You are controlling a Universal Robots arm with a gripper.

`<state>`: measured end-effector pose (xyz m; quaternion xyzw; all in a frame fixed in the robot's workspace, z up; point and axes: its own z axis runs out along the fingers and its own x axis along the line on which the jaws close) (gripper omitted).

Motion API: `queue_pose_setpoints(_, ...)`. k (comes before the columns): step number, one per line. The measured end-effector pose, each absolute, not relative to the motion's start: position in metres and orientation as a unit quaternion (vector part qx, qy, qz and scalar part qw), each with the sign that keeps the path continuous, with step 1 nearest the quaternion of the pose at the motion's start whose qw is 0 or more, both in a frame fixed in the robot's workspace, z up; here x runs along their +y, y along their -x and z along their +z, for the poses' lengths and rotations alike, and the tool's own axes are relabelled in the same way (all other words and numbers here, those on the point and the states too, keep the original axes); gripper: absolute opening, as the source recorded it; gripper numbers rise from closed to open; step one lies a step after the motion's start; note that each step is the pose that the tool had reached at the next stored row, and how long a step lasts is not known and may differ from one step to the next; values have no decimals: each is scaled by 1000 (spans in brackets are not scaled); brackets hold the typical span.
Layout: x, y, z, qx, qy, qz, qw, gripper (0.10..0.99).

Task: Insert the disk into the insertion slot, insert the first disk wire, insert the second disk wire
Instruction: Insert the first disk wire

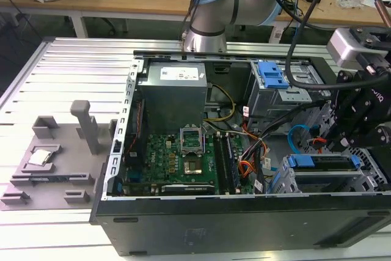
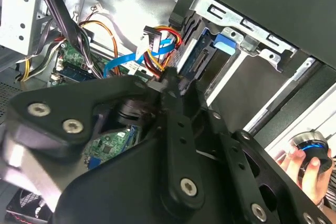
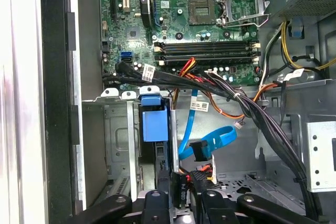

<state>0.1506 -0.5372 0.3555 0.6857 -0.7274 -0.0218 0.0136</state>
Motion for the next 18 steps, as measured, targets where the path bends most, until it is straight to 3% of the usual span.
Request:
queue_pose_setpoints(3,-537,-151,355,-727,-686,-22,14,188)
queue_pose_setpoints(18,-546,-161,342,-727,-686,-22,14,188)
